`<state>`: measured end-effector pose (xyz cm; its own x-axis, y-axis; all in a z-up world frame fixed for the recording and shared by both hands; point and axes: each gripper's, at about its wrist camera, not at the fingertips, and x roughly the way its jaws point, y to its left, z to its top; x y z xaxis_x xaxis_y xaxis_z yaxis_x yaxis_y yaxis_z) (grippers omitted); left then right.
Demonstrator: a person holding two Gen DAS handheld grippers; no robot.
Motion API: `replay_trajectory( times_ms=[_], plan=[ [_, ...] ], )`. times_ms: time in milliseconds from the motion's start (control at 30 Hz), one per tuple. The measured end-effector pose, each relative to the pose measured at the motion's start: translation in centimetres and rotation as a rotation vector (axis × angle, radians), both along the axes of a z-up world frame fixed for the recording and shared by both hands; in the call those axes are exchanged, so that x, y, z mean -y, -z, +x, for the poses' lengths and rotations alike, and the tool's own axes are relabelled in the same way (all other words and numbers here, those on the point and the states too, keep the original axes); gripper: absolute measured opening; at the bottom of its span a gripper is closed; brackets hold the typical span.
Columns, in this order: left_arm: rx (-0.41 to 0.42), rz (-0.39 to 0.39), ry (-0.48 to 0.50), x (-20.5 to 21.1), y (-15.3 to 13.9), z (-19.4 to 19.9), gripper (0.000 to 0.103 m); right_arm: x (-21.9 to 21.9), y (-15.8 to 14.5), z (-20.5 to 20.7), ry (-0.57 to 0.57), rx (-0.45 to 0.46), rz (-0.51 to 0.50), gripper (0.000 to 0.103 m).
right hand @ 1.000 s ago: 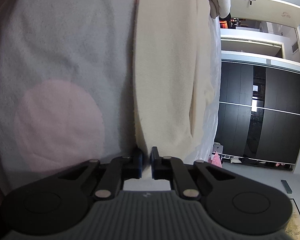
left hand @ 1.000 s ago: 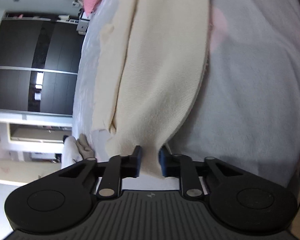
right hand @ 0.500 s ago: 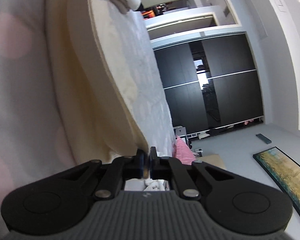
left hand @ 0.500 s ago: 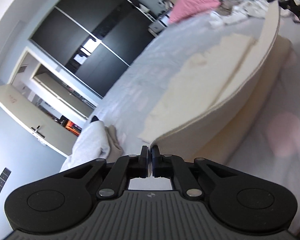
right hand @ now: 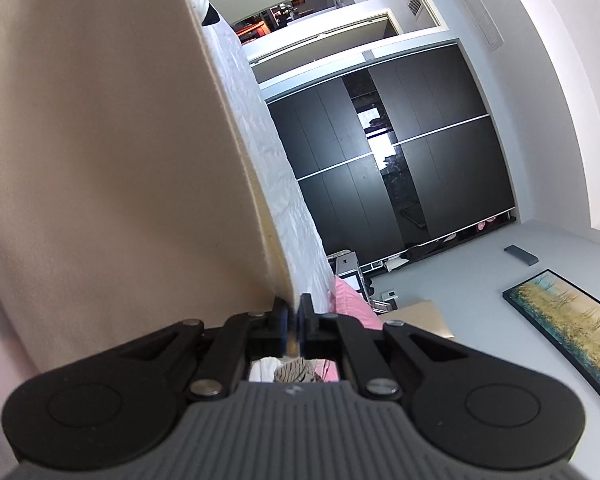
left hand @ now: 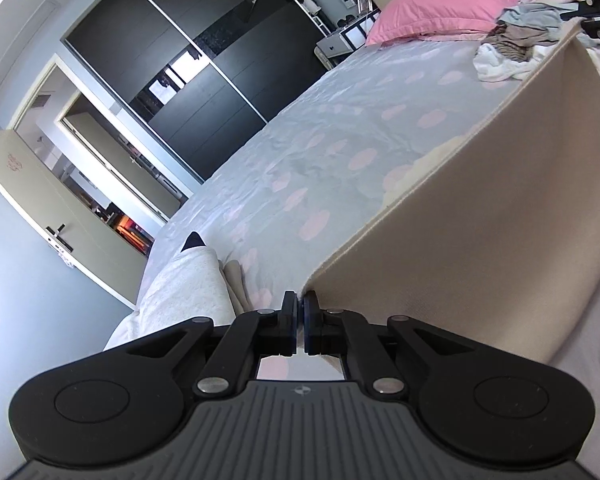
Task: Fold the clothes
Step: 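Grasp the hem with both tools and lift it, folding toward the collar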
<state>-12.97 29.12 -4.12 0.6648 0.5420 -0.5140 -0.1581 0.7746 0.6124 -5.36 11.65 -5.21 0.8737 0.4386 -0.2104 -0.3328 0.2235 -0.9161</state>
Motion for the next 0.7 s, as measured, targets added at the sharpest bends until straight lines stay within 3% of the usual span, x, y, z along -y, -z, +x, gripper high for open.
replay_trajectory(
  times_ms=[267, 467, 700],
  plan=[
    [-0.072, -0.077, -0.001, -5.7, 1.9, 6.6, 0.001, -6.0, 0.2, 7.8, 0.017, -0.069, -0.032, 0.005],
    [-0.148, -0.113, -0.022, -9.8, 5.5, 11.0, 0.001, -11.0, 3.3, 13.7, 0.012, -0.133, -0.07, 0.005],
    [-0.244, -0.125, -0.03, -12.1, 9.5, 14.1, 0.001, -14.0, 7.1, 17.1, 0.021, -0.223, -0.086, 0.005]
  ],
)
